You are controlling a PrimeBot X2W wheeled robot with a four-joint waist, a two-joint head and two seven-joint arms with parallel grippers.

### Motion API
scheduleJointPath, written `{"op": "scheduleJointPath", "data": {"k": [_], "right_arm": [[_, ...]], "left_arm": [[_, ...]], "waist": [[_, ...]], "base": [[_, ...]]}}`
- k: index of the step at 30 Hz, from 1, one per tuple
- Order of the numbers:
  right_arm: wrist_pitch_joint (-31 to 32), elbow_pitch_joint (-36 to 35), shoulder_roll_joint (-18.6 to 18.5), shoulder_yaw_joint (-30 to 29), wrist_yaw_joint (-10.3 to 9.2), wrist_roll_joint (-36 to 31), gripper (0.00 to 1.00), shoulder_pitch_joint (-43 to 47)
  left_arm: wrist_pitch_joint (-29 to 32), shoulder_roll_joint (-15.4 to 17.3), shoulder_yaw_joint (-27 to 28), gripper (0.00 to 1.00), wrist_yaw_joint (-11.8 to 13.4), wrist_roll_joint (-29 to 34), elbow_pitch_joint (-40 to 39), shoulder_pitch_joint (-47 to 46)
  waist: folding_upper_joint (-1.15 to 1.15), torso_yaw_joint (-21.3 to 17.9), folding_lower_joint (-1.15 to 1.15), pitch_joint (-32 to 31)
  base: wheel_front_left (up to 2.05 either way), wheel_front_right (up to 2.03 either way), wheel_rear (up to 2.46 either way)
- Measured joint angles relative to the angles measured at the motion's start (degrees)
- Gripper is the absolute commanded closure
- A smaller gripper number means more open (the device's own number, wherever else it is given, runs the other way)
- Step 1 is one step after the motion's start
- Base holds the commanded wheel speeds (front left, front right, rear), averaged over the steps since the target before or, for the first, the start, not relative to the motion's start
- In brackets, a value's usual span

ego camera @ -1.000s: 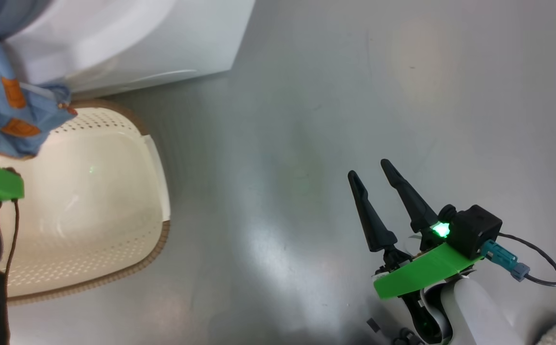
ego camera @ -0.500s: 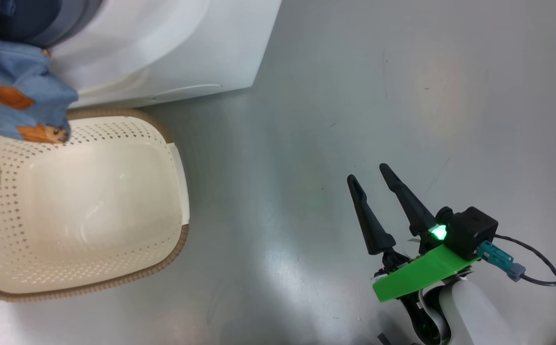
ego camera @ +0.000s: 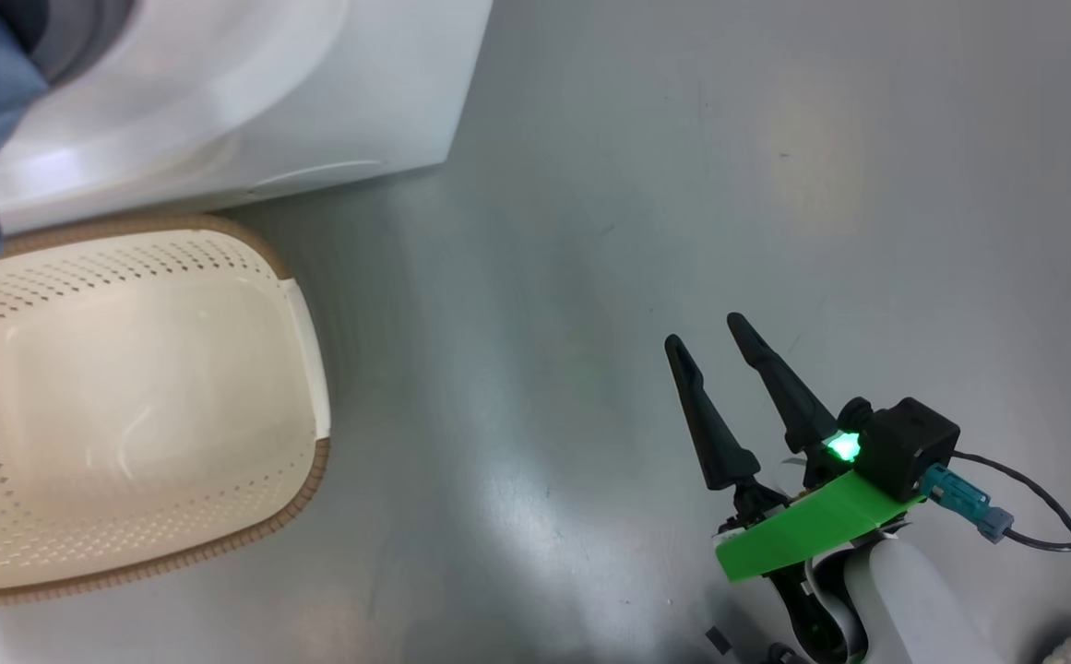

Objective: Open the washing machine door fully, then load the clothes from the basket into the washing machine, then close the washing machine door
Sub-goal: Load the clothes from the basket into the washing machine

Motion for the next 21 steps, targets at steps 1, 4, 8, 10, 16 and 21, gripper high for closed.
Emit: {"op": "scheduleJointPath", "data": {"k": [1, 4, 8, 10, 16, 21], "right_arm": [[0.0, -0.13, 0.0, -0.01, 0.0, 0.0, 0.0, 0.01], [0.0, -0.44, 0.02, -0.05, 0.0, 0.02, 0.0, 0.03], [0.0, -0.94, 0.01, -0.2, 0.0, 0.07, 0.0, 0.04], [0.0, -1.23, 0.01, -0.21, 0.0, 0.09, 0.0, 0.07], [0.0, -1.64, 0.02, -0.11, 0.0, 0.15, 0.0, 0.24], [0.0, -2.16, 0.02, 0.08, 0.0, 0.15, 0.0, 0.76]], "left_arm": [[0.46, 0.05, -0.26, 1.0, 0.0, -0.14, 1.2, -1.17], [1.86, 1.1, -1.64, 1.0, -0.41, -0.2, 4.9, -4.2], [2.85, 2.42, -3.77, 1.0, -0.52, -0.87, 9.91, -8.75], [3.24, 3.25, -5.64, 1.0, -0.91, -1.32, 13.51, -12.41], [3.39, 4.32, -9.5, 1.0, -0.98, -1.88, 19.54, -19.29], [-4.07, 5.25, -10.78, 1.0, 0.07, 0.18, 22.85, -24.27]], "waist": [[0.0, -0.16, 0.0, 0.25], [0.0, -0.49, 0.0, 1.09], [0.0, -0.7, 0.0, 2.49], [0.0, -0.69, 0.0, 3.74], [0.0, -0.42, 0.0, 6.22], [0.0, -0.43, 0.0, 7.99]], "base": [[0.0, 0.0, 0.0], [0.0, 0.0, 0.0], [0.0, 0.0, 0.0], [0.0, 0.0, 0.0], [0.0, 0.0, 0.0], [0.0, 0.0, 0.0]]}}
